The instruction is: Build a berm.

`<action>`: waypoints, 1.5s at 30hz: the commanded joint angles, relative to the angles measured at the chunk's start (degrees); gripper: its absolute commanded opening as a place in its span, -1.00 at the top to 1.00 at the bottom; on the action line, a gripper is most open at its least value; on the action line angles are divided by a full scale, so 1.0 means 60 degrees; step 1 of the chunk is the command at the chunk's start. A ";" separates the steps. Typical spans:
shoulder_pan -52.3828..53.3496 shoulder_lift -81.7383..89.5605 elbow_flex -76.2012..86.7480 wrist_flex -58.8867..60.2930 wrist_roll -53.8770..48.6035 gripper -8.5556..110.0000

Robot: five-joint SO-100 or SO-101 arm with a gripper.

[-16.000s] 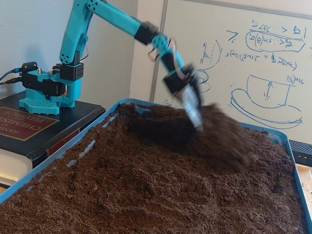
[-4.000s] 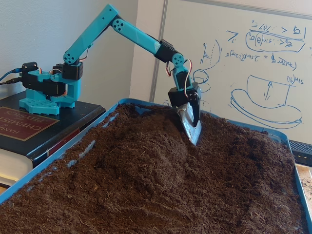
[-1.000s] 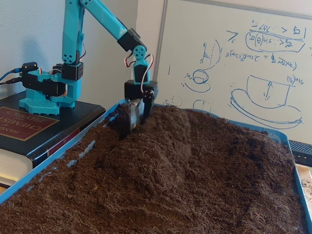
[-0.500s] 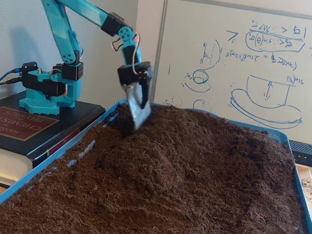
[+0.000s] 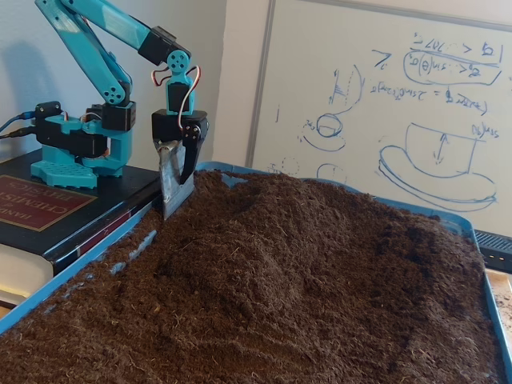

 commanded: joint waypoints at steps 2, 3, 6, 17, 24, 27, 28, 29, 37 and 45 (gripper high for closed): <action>0.1201 0.0864 -0.0747 0.0190 -0.0747 0.85; 0.1509 0.0981 -0.0747 0.0220 -0.1157 0.85; 0.2695 0.1128 -0.0747 0.0132 -0.2563 0.85; 0.4058 -0.1611 -0.0439 -0.1465 -0.5083 0.85; 0.4189 -0.3691 -0.0410 -0.4409 -0.5068 0.85; 0.4482 -0.4673 -0.0542 -0.5449 -0.5039 0.85; 0.4526 -0.4878 -0.0659 -0.5669 -0.5039 0.85; 0.4526 -0.4980 -0.0806 -0.5918 -0.5039 0.85; 0.4453 -0.5024 -0.2344 -0.6123 -0.4702 0.85; 0.3545 -0.4995 -0.3999 -0.6108 -0.3076 0.85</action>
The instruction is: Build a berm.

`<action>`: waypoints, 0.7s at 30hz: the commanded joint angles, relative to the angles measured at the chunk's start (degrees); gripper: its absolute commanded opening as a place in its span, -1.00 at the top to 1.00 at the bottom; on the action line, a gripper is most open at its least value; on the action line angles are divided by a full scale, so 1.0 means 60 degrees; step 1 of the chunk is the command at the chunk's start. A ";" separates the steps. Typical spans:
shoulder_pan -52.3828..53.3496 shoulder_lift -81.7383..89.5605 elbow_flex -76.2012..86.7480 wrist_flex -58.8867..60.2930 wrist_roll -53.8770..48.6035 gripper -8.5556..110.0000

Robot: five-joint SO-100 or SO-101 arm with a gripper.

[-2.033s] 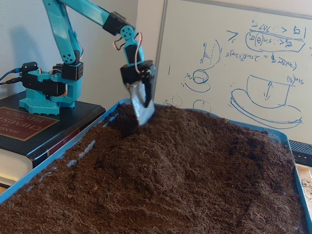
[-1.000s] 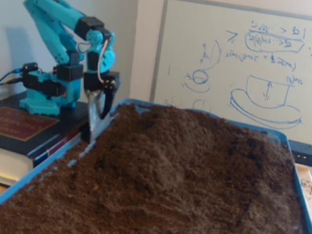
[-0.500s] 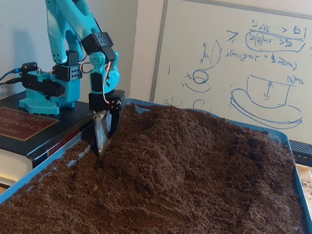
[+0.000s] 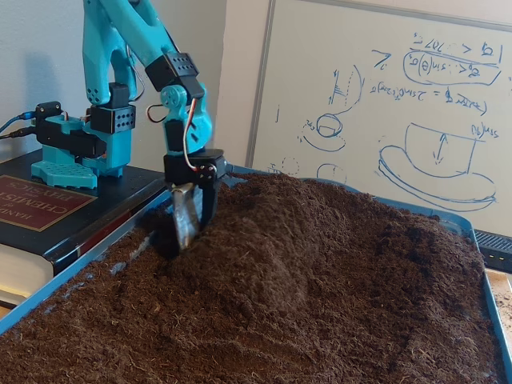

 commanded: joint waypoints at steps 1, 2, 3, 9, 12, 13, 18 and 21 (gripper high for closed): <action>-0.0513 0.0234 -0.1948 -0.0630 0.0674 0.85; -0.0586 0.0234 -0.2036 -0.0630 0.0791 0.85; -0.0645 0.0234 -0.2109 -0.0630 0.0864 0.85; -0.0732 0.0249 -0.2139 -0.0630 0.0776 0.85; -0.1113 0.0366 -0.1816 -0.0366 0.0776 0.85; -0.1289 0.0571 -0.1670 -0.0132 0.0879 0.85; -0.1816 0.2285 -0.1128 0.1802 0.0923 0.85; -0.1802 0.3560 -0.1143 0.3486 0.0806 0.85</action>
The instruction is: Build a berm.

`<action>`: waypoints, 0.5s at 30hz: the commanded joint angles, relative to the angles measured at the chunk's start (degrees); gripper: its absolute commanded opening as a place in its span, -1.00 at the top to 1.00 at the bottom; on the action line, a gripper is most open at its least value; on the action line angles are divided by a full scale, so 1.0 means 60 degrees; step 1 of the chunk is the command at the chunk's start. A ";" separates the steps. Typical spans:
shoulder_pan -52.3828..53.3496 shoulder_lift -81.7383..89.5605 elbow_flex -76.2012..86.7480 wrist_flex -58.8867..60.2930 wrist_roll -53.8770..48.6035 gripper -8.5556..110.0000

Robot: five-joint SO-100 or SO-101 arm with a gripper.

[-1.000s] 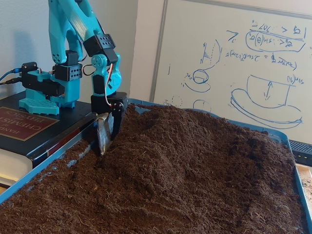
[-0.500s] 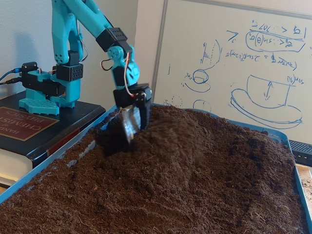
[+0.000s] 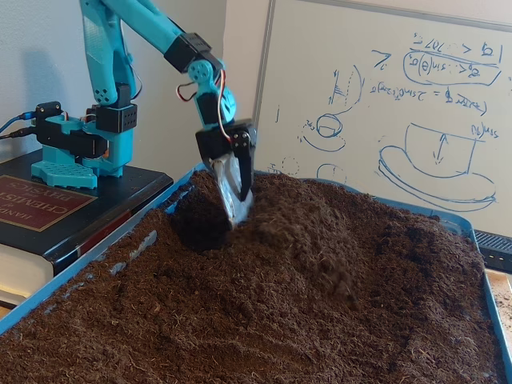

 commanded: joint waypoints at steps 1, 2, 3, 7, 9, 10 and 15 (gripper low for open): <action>0.0015 0.1934 -0.0161 0.1787 -0.0088 0.85; 0.0088 0.2212 -0.0146 0.2344 -0.0103 0.85; 0.0205 0.2373 -0.0220 0.2886 -0.0117 0.85; 0.1230 0.2666 -0.0264 0.3984 -0.0557 0.85; 0.1831 0.2607 -0.0249 0.3940 -0.1333 0.85; 0.2095 0.2520 -0.0249 0.3882 -0.1816 0.85; 0.3911 0.1699 -0.0264 0.3164 -0.4409 0.85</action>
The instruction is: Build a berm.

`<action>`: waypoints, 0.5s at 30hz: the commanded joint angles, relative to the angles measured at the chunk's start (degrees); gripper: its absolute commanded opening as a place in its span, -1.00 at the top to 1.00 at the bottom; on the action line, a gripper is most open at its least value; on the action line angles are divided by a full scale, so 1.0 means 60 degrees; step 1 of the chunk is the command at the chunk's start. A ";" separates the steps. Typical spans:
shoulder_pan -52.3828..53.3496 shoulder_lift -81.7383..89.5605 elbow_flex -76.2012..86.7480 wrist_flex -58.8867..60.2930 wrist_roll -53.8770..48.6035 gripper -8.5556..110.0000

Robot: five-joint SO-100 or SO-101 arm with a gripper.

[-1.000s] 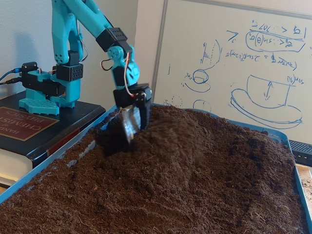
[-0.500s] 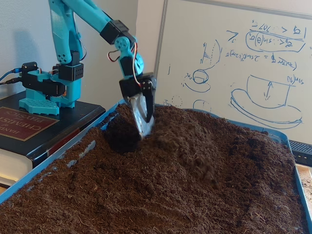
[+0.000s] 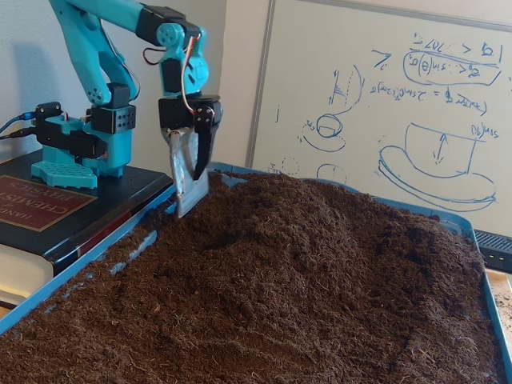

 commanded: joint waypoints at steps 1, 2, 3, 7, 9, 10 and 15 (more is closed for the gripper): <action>0.1611 -0.0352 -0.0264 -0.0586 -0.1670 0.85; 0.1948 -0.0601 -0.0264 -0.0850 -0.2109 0.85; 0.2300 -0.0879 -0.0264 -0.1099 -0.2534 0.85; 0.2783 -0.2373 -0.0117 -0.1992 -0.3970 0.85; 0.2900 -0.3164 -0.0117 -0.2358 -0.4175 0.85; 0.2915 -0.3545 -0.0132 -0.2520 -0.4175 0.85; 0.3149 -0.5171 -0.0220 -0.3091 -0.4233 0.85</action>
